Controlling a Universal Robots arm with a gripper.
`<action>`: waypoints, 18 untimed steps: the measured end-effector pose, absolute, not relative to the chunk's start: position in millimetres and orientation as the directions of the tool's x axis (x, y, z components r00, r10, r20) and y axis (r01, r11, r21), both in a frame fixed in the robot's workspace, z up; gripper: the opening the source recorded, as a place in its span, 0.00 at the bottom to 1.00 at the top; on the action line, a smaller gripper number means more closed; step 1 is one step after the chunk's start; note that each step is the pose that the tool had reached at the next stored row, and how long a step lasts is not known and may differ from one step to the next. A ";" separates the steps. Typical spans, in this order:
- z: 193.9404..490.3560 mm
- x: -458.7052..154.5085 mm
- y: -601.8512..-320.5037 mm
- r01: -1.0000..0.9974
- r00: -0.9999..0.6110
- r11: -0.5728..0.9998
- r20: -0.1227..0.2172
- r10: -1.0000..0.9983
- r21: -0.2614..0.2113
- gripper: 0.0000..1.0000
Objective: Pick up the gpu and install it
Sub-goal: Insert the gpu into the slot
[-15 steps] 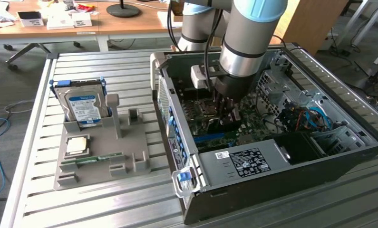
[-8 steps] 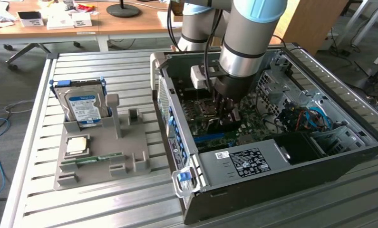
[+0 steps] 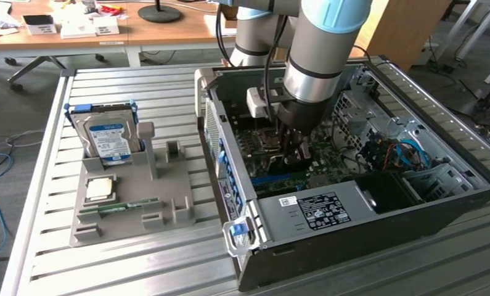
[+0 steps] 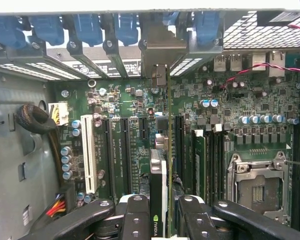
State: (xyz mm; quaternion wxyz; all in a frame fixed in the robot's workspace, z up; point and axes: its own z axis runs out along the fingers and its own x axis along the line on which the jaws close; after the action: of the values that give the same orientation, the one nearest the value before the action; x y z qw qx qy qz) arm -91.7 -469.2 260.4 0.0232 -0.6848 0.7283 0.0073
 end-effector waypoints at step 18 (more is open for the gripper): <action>257.1 -91.7 -469.2 -0.998 -0.061 0.062 -0.043 -0.997 -0.021 0.27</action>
State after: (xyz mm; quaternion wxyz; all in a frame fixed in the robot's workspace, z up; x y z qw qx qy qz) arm -91.7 -469.2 257.1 0.0230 -0.6848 0.7284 0.0071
